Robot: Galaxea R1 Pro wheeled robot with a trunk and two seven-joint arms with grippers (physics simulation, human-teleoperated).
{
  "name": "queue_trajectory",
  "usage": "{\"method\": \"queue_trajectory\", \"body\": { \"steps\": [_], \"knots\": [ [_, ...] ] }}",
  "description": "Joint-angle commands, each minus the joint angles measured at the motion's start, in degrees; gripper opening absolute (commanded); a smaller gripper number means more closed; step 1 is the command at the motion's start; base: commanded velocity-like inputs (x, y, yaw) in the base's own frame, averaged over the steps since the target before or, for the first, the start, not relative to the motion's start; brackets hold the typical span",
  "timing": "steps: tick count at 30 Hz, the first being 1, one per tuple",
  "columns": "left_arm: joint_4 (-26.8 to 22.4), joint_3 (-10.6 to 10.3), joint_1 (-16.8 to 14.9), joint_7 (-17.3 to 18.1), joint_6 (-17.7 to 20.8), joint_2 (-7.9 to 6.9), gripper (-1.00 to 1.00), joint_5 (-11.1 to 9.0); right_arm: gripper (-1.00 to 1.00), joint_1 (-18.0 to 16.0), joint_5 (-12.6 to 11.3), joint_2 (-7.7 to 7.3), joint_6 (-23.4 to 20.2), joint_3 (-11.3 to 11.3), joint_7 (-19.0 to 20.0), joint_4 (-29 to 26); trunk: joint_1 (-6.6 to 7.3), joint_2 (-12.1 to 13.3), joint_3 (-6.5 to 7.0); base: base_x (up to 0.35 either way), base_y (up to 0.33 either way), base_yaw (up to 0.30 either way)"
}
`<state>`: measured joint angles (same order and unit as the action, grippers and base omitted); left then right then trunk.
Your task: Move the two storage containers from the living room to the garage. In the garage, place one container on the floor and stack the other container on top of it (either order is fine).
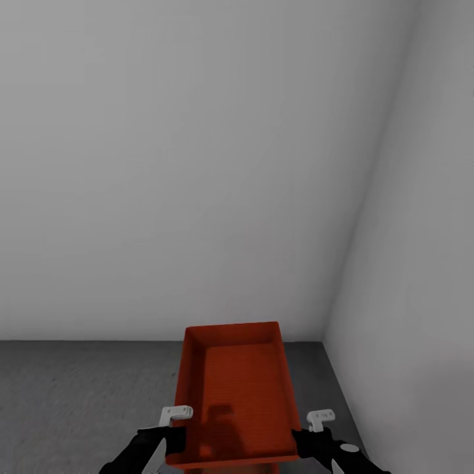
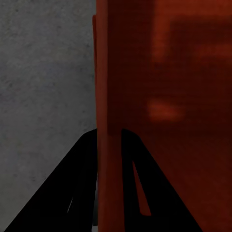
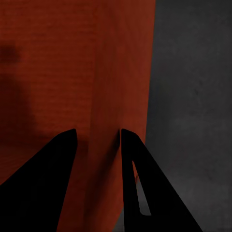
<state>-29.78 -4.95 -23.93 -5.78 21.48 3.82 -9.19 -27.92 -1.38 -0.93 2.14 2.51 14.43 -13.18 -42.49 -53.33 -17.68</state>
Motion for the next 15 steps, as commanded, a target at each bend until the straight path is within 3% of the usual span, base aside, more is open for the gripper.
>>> {"method": "queue_trajectory", "body": {
  "steps": [1, 11, 15],
  "knots": [
    [-0.72, 0.55, -0.06, -2.21, -3.90, -0.02, -1.00, 1.37, -1.00, 0.06, -0.20, 1.10, 0.27, 2.32, 1.53, 0.17, -0.21, -0.47, -0.27, -0.246, 0.000, 0.000],
    [-0.72, 0.56, -0.06, -2.22, -3.90, -0.08, -1.00, 1.28, -1.00, 0.08, -0.20, 1.10, 0.24, 2.32, 1.53, 0.17, -2.40, -4.48, -2.06, -0.060, 0.000, 0.000],
    [-0.72, 0.55, -0.06, -2.22, -3.92, -0.10, -1.00, 1.28, -1.00, 0.08, -0.20, 1.10, 0.26, 2.32, 1.53, 0.17, -3.28, -6.09, -2.78, -0.174, 0.000, 0.000]
  ]
}}
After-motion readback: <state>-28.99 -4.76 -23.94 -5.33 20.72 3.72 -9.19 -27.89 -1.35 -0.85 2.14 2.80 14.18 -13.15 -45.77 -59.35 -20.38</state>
